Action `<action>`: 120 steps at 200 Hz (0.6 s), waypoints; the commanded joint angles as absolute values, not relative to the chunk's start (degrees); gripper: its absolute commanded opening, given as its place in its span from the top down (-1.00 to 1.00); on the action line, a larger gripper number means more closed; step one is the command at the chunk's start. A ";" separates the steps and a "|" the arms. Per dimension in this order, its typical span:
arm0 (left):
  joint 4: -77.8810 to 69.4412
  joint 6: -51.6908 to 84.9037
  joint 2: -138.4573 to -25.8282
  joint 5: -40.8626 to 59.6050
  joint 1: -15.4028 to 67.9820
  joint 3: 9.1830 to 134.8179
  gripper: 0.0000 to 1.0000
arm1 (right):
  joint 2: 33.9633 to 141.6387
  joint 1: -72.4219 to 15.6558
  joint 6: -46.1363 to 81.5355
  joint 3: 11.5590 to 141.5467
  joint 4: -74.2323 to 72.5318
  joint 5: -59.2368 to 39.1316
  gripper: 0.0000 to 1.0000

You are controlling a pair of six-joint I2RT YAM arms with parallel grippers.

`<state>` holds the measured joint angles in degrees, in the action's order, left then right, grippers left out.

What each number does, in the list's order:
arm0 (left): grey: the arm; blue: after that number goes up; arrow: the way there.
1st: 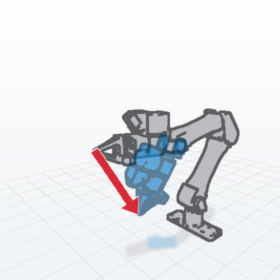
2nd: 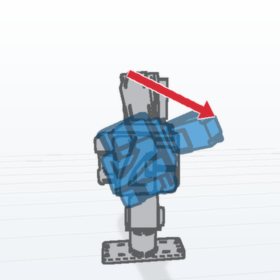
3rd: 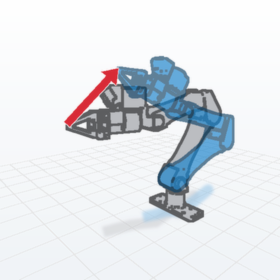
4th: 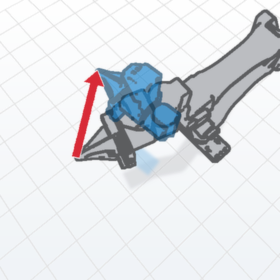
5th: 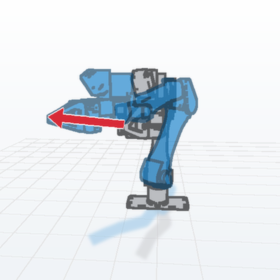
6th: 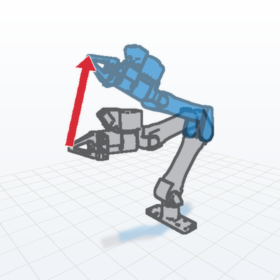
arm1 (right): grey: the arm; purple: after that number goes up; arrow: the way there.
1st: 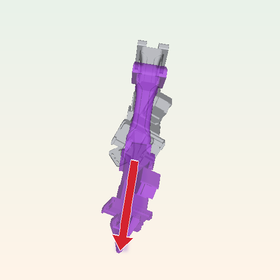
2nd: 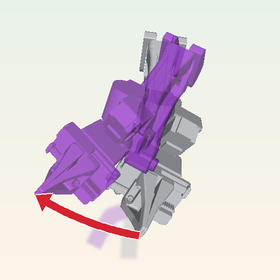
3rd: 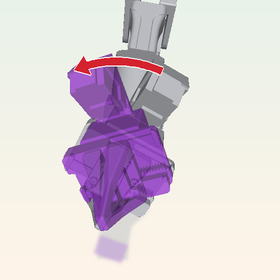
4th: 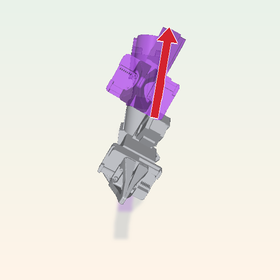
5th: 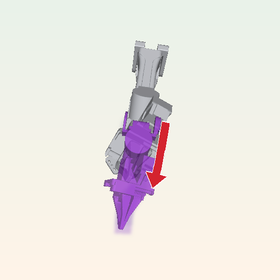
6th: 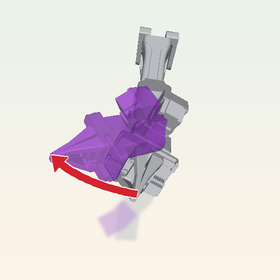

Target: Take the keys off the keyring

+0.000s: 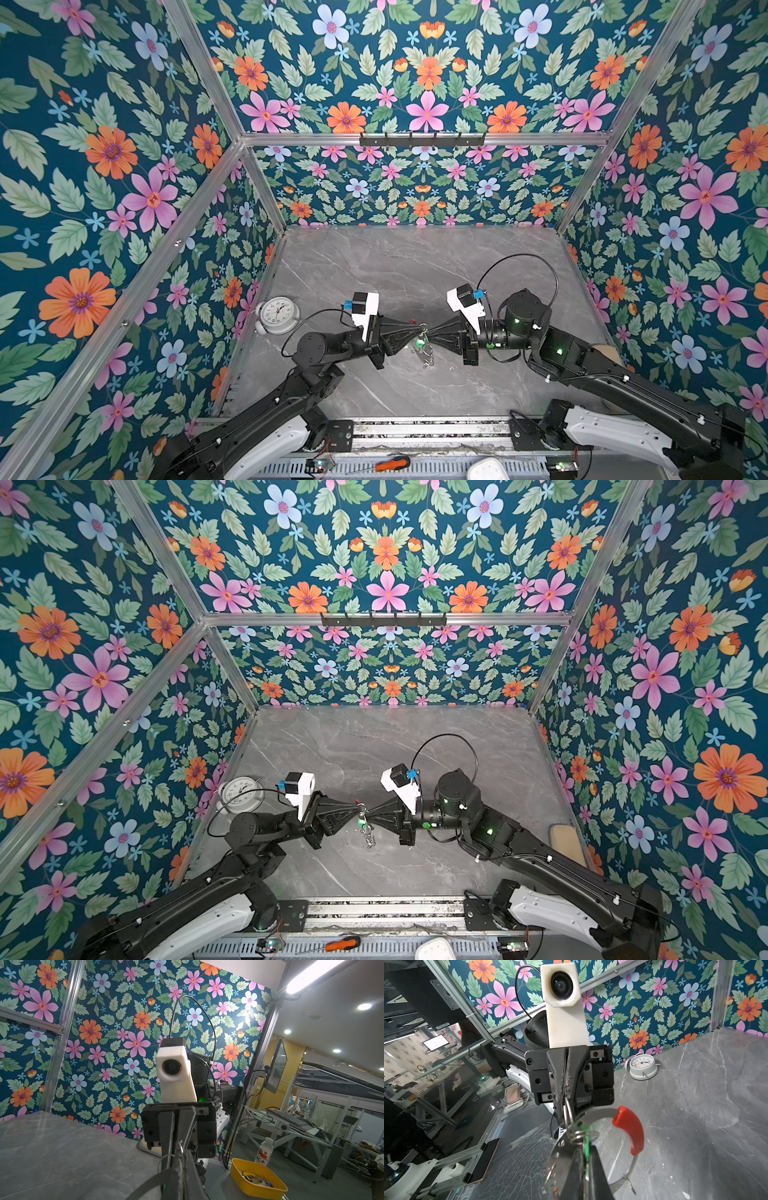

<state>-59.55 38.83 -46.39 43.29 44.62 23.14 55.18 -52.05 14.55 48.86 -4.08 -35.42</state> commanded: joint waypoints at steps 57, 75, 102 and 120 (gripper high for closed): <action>-67.77 39.73 -47.55 44.01 44.56 22.92 1.00 | 56.36 -52.33 14.41 49.25 -1.98 -35.57 1.00; -67.38 39.72 -47.36 44.38 44.57 22.96 1.00 | 55.82 -52.34 14.28 49.30 -1.35 -34.34 1.00; -64.51 38.84 -46.85 44.91 44.60 23.63 1.00 | 54.49 -52.38 13.62 50.61 1.46 -32.82 0.70; -63.28 38.14 -46.41 45.02 44.62 23.64 1.00 | 52.27 -52.35 13.10 51.04 2.72 -31.37 0.29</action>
<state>-62.11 39.16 -46.96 44.38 44.62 23.20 54.26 -52.40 14.33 50.24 -0.21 -33.82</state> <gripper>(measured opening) 0.050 0.245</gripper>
